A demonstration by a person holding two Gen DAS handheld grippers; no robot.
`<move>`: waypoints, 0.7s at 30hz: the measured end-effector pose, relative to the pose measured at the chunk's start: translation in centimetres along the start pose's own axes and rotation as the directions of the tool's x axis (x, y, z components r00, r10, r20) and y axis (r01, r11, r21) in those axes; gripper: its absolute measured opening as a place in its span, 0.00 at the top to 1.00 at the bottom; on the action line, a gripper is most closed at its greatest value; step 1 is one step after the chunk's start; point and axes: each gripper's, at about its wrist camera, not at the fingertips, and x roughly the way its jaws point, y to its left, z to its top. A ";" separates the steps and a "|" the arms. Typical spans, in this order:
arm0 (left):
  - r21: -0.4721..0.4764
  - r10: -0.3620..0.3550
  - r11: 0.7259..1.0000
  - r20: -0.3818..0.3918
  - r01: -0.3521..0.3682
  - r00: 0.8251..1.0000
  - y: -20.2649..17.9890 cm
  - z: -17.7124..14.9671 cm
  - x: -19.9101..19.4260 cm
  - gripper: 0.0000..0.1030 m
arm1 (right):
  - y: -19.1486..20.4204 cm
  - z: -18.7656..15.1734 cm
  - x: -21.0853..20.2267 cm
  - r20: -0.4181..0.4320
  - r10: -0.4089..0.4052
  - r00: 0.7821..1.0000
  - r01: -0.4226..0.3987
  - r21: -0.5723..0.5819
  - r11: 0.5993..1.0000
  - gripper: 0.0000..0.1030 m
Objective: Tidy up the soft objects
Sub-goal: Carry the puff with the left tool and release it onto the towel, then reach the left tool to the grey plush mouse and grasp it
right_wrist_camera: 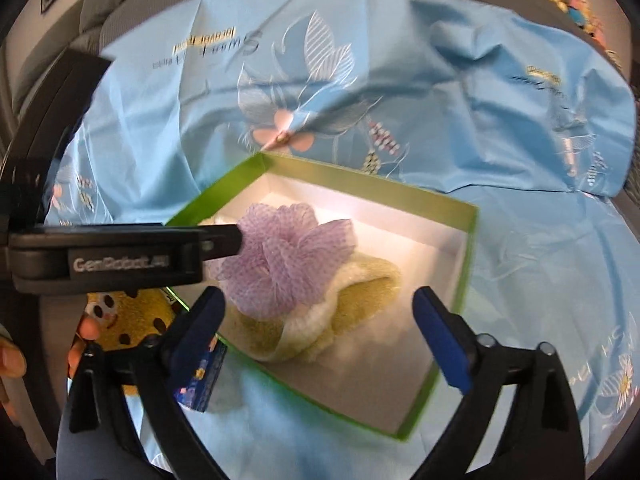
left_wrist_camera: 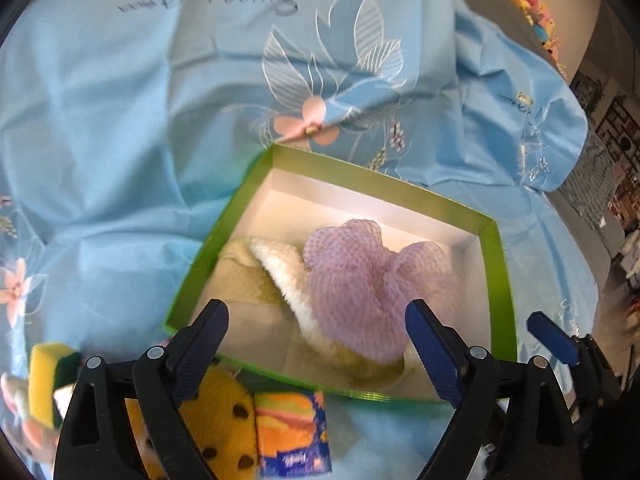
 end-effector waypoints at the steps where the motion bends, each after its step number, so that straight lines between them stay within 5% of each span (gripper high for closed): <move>1: 0.005 -0.004 1.000 0.009 0.004 1.000 -0.1 -0.5 -0.6 0.12 | -0.1 -0.2 -0.5 0.005 0.000 1.000 0.000 0.006 1.000 0.05; 21: 0.077 -0.021 0.997 0.063 0.016 0.998 1.3 -9.7 -9.4 0.12 | 5.0 -7.1 -8.5 0.004 0.089 0.996 -0.089 -0.050 0.995 0.01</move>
